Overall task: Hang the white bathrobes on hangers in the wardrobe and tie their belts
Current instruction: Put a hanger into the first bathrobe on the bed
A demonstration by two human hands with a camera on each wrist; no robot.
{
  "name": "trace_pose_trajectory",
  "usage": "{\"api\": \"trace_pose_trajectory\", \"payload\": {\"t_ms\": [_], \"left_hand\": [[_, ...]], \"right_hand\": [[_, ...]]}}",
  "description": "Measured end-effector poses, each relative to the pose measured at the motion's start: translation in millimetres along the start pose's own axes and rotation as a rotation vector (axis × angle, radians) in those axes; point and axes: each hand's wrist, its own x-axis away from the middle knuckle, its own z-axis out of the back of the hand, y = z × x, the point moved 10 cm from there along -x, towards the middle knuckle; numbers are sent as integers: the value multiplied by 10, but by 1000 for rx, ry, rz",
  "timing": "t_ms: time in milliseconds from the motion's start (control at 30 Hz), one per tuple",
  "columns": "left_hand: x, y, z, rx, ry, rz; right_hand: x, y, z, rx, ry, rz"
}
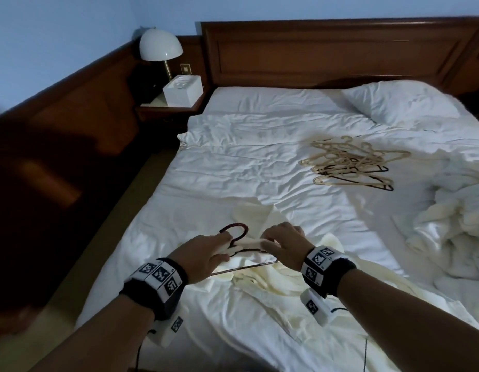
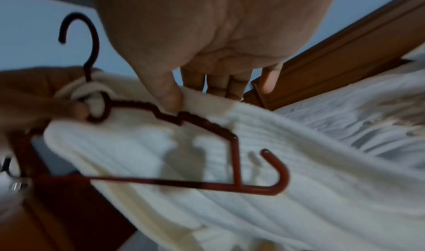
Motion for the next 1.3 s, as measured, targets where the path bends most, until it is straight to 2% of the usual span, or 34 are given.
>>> {"api": "trace_pose_trajectory", "payload": {"t_ms": [100, 167, 300, 400, 467, 567, 600, 667, 733, 767, 800, 933, 1000, 1067, 1100, 1167, 1233, 1300], "left_hand": [[-8, 37, 0, -4, -17, -26], [-43, 97, 1, 15, -22, -55], [-130, -11, 46, 94, 3, 19], [-200, -82, 19, 21, -2, 52], [-244, -106, 47, -7, 59, 66], [-287, -92, 199, 40, 261, 82], [-290, -82, 245, 84, 325, 93], [-320, -15, 281, 169, 391, 93], [-357, 77, 259, 238, 396, 68], [-373, 98, 240, 260, 393, 56], [-381, 106, 236, 276, 396, 44], [-384, 73, 206, 316, 384, 3], [-386, 267, 213, 256, 356, -131], [-382, 466, 194, 127, 329, -247], [-387, 479, 191, 128, 320, -235], [-375, 396, 229, 281, 317, -139], [-330, 353, 282, 407, 321, -99], [-293, 242, 356, 448, 364, -60]], "right_hand": [[15, 73, -114, 143, -97, 43], [25, 90, -79, 116, -64, 41], [53, 348, 159, -28, 65, -106], [110, 490, 255, -2, 66, -191], [151, 490, 298, 17, 66, -200], [252, 424, 336, -88, 131, -219], [286, 364, 270, -98, 115, -222], [359, 162, -9, -70, -25, -201], [438, -15, -288, -114, -157, -161], [456, -75, -337, -141, -156, -128], [456, -101, -302, -159, -91, -98], [376, -86, 285, -69, 401, -53], [272, -213, 517, 21, 463, 19], [102, -305, 586, 110, 347, 83], [24, -298, 580, 136, 249, 86], [-73, -210, 578, 183, 89, 35], [-103, -152, 681, 233, 65, 13], [-107, -177, 811, 315, 111, 31]]}}
